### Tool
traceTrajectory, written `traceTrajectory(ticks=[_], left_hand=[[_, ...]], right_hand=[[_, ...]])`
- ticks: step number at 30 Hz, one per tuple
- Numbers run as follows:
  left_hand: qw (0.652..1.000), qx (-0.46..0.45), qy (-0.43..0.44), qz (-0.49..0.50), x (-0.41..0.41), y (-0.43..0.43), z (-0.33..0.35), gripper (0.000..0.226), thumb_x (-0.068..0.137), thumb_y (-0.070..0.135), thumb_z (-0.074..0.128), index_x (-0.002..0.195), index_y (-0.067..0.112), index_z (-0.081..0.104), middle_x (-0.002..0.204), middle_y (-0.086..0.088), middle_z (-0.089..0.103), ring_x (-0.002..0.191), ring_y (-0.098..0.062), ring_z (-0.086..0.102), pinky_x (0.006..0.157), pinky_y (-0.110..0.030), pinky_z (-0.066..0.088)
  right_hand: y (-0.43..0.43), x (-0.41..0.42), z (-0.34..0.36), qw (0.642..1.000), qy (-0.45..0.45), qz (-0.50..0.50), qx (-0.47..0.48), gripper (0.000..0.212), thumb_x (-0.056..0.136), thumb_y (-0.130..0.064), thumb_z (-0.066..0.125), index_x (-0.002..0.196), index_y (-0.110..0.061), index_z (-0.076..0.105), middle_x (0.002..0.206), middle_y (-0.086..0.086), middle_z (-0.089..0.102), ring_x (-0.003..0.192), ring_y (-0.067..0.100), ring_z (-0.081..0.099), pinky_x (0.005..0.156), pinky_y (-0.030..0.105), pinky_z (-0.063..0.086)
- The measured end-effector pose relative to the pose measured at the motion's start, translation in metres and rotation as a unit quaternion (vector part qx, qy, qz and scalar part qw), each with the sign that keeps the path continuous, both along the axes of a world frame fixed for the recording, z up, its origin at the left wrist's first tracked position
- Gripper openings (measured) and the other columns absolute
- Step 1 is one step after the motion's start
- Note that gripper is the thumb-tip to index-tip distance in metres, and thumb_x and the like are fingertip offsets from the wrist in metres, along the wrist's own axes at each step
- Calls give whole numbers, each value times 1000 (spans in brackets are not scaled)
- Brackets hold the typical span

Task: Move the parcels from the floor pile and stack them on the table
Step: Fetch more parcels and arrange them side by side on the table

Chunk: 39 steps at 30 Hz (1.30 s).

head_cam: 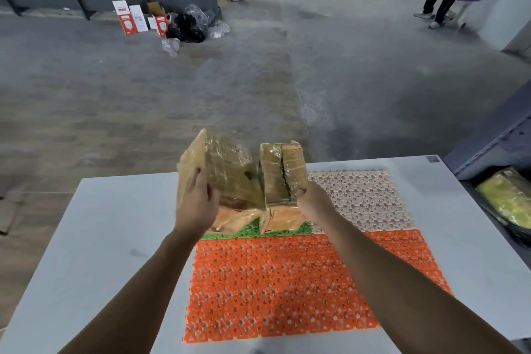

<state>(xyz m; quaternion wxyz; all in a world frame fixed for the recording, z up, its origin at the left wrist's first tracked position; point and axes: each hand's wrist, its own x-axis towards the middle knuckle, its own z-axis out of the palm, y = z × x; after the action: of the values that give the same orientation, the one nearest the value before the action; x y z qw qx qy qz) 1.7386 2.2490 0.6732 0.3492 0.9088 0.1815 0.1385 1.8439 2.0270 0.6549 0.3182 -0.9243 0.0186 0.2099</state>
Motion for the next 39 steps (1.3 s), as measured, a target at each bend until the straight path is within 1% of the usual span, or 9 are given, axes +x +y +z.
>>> traceTrajectory(ticks=[3,6,8,12,18,24,28,35,39], left_hand=[[993,-104,-24,41,-8,5,-3,45,91,-3,36,133,9,50,113,-3,59,100,-25,56,83,-30,42],[986,-156,-8,60,-14,3,-9,45,83,-9,34,115,6,60,100,-5,62,90,-19,59,71,-19,46],[978,-186,24,90,-15,3,-16,50,82,-16,33,116,8,60,103,-3,59,85,-12,56,65,-14,42],[979,-175,55,92,-10,6,-28,32,94,7,45,125,11,51,117,-7,59,92,-20,59,72,-30,47],[982,-139,102,79,-4,4,-37,47,92,34,55,135,23,38,113,-7,62,92,-24,63,73,-36,52],[964,-219,90,118,-4,7,-36,71,87,27,68,144,17,27,113,-2,64,95,-26,65,83,-41,54],[952,-248,92,155,-1,11,-40,61,82,22,74,133,17,42,108,-7,68,92,-25,66,84,-47,56],[970,-165,93,152,2,3,-28,50,85,25,69,129,18,45,102,0,65,91,-26,63,79,-37,52],[971,-155,106,150,7,4,-22,52,83,27,71,128,18,46,108,-4,68,95,-27,63,82,-38,52]], right_hand=[[-3,3,3,999,17,-18,26,25,104,-20,40,114,-1,51,85,7,58,68,17,56,66,33,57],[-2,1,5,1000,17,4,9,30,104,-19,40,125,3,45,87,8,57,61,13,50,51,22,44],[-1,0,3,1000,12,10,-5,35,103,-20,41,129,2,43,93,10,59,61,11,49,47,21,38],[4,0,1,1000,-3,1,-25,37,102,-20,43,133,1,40,98,10,61,61,10,51,44,19,34],[4,-3,1,999,0,31,-19,42,104,-23,38,137,3,36,77,3,53,48,7,42,33,14,27],[4,-5,0,999,-27,26,-36,32,104,-22,39,126,1,44,81,4,55,55,9,47,41,19,32],[2,-8,0,997,-50,34,-53,30,104,-23,37,119,1,47,82,4,55,57,9,48,44,19,33],[-11,-4,-7,995,-77,18,-67,31,103,-26,38,114,1,50,81,6,58,58,13,50,46,24,38],[-14,-2,-2,987,-88,32,-134,43,103,-36,32,119,0,49,96,12,61,70,18,56,56,31,48]])
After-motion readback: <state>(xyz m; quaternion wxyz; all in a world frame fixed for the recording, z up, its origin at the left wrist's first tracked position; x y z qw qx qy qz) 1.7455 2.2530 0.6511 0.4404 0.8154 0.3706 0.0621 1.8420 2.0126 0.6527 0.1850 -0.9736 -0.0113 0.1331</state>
